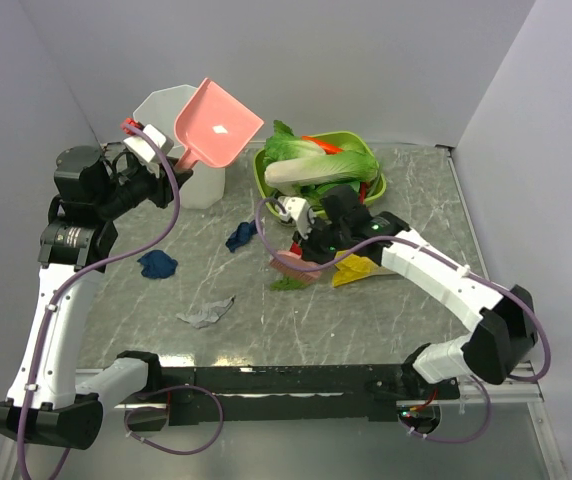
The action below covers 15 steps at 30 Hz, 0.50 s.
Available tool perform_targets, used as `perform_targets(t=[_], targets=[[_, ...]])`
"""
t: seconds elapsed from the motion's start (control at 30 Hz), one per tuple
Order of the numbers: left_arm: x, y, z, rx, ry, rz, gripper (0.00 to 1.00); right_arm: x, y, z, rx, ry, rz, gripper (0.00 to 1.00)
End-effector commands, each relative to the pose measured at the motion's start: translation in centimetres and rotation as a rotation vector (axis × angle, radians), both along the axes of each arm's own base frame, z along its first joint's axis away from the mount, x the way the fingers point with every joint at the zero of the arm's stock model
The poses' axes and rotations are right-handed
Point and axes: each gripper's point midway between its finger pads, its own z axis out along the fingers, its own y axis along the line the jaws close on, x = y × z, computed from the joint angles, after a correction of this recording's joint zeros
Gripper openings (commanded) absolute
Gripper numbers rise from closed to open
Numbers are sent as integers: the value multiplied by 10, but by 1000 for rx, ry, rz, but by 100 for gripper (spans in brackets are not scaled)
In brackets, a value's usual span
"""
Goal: Sweep away the paper scraps from the table
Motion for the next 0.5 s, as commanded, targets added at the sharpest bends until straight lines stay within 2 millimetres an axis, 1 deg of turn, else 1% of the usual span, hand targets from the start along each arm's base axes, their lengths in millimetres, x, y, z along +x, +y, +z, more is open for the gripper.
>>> perform_targets(t=[0.0, 0.07, 0.1, 0.13, 0.17, 0.2, 0.23, 0.27, 0.33, 0.37, 0.4, 0.43, 0.47], targets=[[-6, -2, 9, -21, -27, -14, 1, -5, -2, 43, 65, -122, 120, 0], [-6, -1, 9, -25, -22, -6, 1, 1, 10, 65, 111, -181, 172, 0], [-5, -1, 8, -24, -23, -5, 1, 3, 17, 67, 127, -183, 192, 0], [-5, 0, 7, -22, -20, 0, 1, 10, 24, 80, 147, -222, 204, 0], [-5, 1, 8, -16, -25, 8, 1, 17, 30, 76, 142, -218, 215, 0], [-4, 3, 7, -13, -20, 16, 1, 22, 34, 78, 143, -236, 223, 0], [-5, 4, 9, -8, -27, 21, 1, 30, 39, 82, 140, -278, 234, 0], [-5, 5, 9, -1, -26, 28, 1, 43, 48, 85, 155, -326, 240, 0], [-5, 10, 11, 6, -34, 52, 1, 59, 56, 84, 148, -410, 257, 0], [-5, 11, 10, 16, -32, 59, 1, 73, 67, 86, 165, -471, 261, 0], [-3, 15, 11, 18, -34, 83, 1, 81, 73, 88, 175, -514, 266, 0], [-3, 17, 13, 20, -38, 92, 1, 88, 80, 88, 176, -550, 276, 0], [-3, 19, 13, 25, -42, 105, 1, 98, 87, 77, 165, -559, 275, 0]])
